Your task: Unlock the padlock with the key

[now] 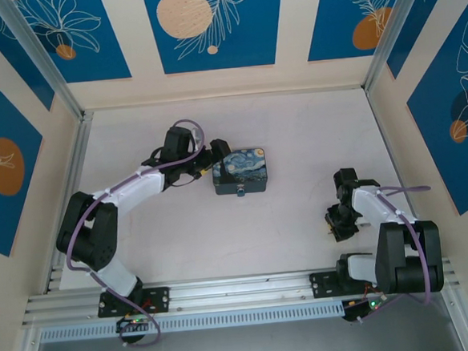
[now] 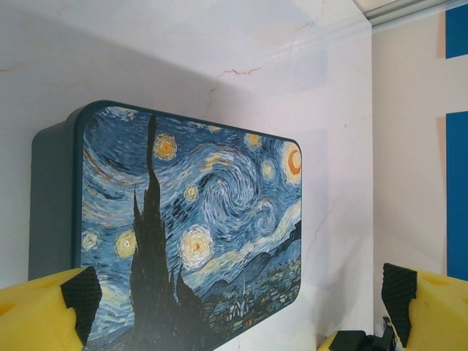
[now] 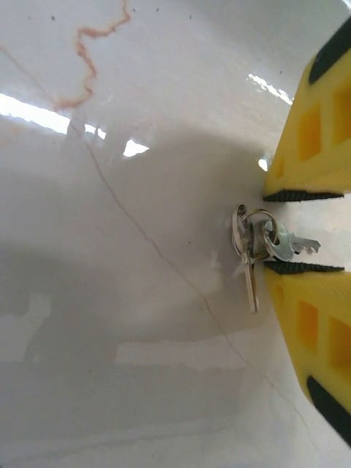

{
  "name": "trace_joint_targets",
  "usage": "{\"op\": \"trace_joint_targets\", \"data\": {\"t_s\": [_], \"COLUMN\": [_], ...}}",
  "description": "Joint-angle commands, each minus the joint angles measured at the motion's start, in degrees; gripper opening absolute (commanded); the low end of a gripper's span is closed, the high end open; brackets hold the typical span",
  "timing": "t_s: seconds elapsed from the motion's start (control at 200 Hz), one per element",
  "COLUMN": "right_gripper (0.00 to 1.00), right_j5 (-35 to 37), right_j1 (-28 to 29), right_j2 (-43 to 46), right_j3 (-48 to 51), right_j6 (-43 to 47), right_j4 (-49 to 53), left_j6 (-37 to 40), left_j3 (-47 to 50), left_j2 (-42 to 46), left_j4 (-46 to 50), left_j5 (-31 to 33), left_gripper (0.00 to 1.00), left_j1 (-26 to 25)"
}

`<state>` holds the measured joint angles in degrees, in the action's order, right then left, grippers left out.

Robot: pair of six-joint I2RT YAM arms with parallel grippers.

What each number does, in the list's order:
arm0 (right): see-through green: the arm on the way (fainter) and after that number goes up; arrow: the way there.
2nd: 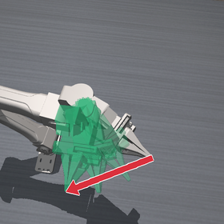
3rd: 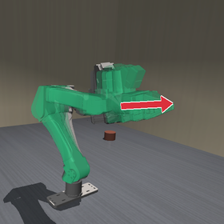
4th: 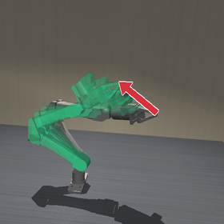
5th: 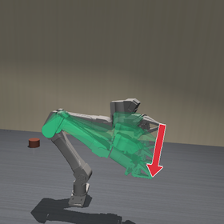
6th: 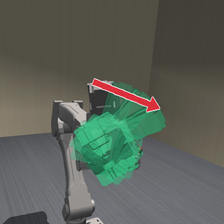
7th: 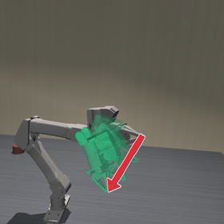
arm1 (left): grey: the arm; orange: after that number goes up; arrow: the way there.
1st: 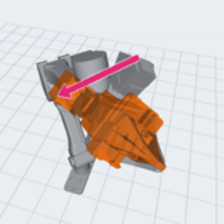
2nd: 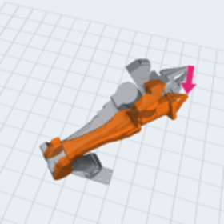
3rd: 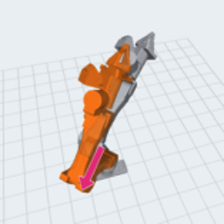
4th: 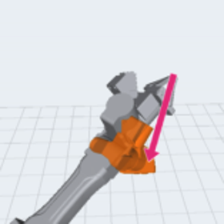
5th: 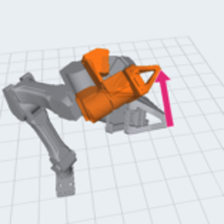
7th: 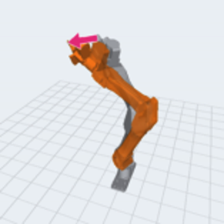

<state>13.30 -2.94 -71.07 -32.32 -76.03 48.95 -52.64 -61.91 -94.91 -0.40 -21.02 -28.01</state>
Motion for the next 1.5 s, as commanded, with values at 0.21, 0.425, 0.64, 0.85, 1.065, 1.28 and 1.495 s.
{"op": "trace_joint_targets", "data": {"t_s": [0.21,0.425,0.64,0.85,1.065,1.28,1.495], "right_gripper": [0.11,0.0,0.0,0.0,0.0,0.0,0.13], "right_j5": [0.04,-2.41,-7.01,-7.96,-6.65,-3.64,-6.1], "right_j1": [0.13,0.95,4.51,16.9,32.46,46.31,52.26], "right_j2": [0.18,0.93,6.51,10.96,9.08,-2.89,-15.95], "right_j3": [2.74,3.12,3.91,3.7,2.68,-4.83,-17.27], "right_j6": [0.98,4.48,6.0,-0.67,-10.42,-15.1,-8.2], "right_j4": [-0.95,-2.72,-3.7,-3.24,-7.56,-12.98,-20.88], "left_j6": [-0.27,-0.21,0.47,1.05,2.38,3.86,6.0], "left_j3": [-1.77,-0.97,0.54,0.82,0.28,-1.61,-4.04], "left_j2": [-0.08,0.61,2.38,2.76,4.16,4.88,4.73], "left_j4": [1.46,1.98,2.72,3.71,6.28,8.78,11.35], "left_j5": [-0.87,-0.27,0.9,2.13,3.78,4.86,6.87], "left_gripper": [1.0,1.0,1.0,1.0,1.0,1.0,1.0], "left_j1": [-0.38,-0.42,-0.54,-0.53,-0.52,-0.51,-0.48]}}
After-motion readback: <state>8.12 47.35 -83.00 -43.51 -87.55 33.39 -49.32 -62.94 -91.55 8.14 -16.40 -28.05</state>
